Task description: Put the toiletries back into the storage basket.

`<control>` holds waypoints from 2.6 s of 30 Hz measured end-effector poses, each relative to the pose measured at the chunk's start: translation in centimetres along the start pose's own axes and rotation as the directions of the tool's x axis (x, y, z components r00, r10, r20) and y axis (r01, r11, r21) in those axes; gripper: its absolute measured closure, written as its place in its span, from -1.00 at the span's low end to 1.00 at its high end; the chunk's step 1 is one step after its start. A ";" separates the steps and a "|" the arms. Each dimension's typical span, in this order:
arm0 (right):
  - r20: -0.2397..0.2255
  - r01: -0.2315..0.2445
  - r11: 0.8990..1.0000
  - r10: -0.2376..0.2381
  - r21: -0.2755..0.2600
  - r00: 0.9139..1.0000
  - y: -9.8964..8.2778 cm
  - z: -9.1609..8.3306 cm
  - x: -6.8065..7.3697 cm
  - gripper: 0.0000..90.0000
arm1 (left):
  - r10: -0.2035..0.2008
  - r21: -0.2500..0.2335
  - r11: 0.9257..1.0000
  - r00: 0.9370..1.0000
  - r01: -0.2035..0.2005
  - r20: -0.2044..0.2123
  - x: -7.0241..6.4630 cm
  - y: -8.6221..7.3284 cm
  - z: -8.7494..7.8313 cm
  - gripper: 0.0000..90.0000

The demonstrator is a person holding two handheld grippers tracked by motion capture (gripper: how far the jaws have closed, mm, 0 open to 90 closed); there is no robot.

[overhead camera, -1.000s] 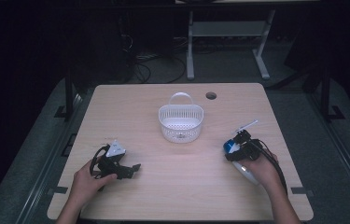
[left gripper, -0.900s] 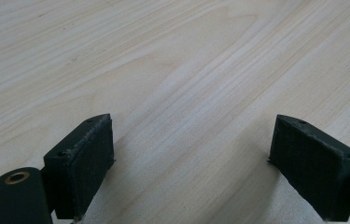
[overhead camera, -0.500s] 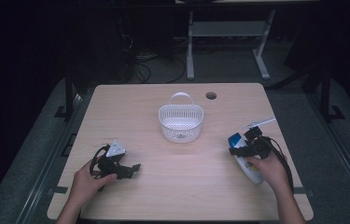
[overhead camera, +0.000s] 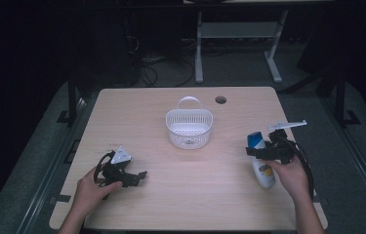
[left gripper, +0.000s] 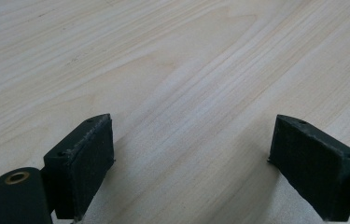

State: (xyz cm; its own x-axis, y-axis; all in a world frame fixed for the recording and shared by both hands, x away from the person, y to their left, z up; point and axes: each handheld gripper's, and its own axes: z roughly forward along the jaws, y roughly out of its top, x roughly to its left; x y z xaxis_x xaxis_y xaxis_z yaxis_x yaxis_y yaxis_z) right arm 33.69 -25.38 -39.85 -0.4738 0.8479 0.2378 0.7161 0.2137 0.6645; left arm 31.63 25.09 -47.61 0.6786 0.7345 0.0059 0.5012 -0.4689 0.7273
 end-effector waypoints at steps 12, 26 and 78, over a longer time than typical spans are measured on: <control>-0.037 -0.013 0.980 0.006 -0.198 0.999 -0.4 -1.9 -0.5 -0.23 | 0.000 0.000 1.000 1.000 0.000 0.000 0.0 0.0 0.0 -0.70; -0.023 0.002 0.971 -0.008 -0.239 1.000 -0.3 -2.3 -0.4 -0.23 | 0.000 0.000 1.000 1.000 0.000 0.000 0.0 0.0 0.0 -0.70; -0.064 0.126 0.947 -0.151 -0.296 0.986 9.2 -2.0 4.8 -0.23 | 0.001 0.004 1.000 1.000 -0.001 0.001 0.0 0.0 0.0 -0.70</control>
State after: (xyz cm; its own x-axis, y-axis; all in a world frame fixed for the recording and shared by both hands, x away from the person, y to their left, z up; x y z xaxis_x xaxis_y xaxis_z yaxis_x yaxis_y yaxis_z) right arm 37.00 -20.34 -31.12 -0.6082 0.7732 0.1796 0.4669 0.1656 0.8687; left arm 31.64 25.11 -47.58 0.6797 0.7335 0.0053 0.5028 -0.4712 0.7247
